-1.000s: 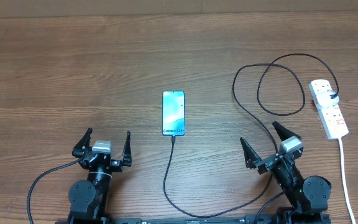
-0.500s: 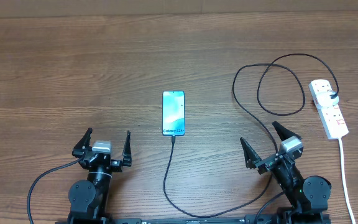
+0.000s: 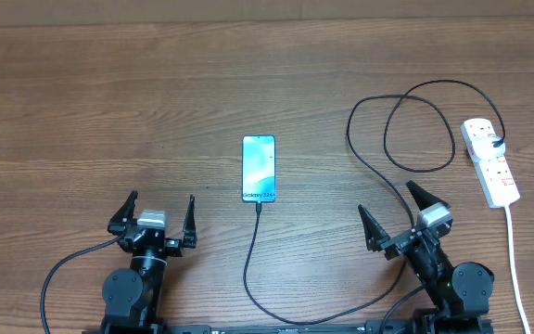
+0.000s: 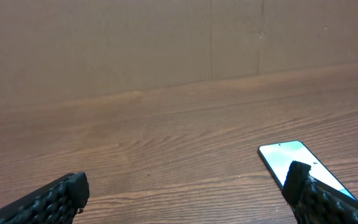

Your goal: Plug charger to phone and switch on socket

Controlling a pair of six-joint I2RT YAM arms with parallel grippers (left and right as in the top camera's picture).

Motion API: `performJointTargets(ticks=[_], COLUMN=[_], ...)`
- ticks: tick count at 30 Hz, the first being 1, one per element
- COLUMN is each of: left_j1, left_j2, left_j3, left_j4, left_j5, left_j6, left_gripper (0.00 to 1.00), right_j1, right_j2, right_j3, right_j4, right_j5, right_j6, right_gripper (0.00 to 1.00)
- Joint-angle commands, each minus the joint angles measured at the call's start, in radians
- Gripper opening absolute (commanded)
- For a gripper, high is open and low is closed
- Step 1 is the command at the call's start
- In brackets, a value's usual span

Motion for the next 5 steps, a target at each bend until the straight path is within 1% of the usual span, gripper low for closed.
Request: performJointTargets(ticks=[1, 5], left_j1=[0.006, 0.006], left_j2=[-0.011, -0.011], left_j3=[-0.003, -0.003], left_j4=[0.001, 0.001], left_j5=[0.012, 0.011], left_j6=[-0.003, -0.003], left_gripper=[1.0, 0.99], right_j1=[0.005, 0.005], right_j2=[-0.012, -0.012], right_j3=[-0.01, -0.01], right_j4=[0.002, 0.002], right_j5=[-0.001, -0.001], right_j6=[0.005, 0.005], right_gripper=[1.0, 1.0])
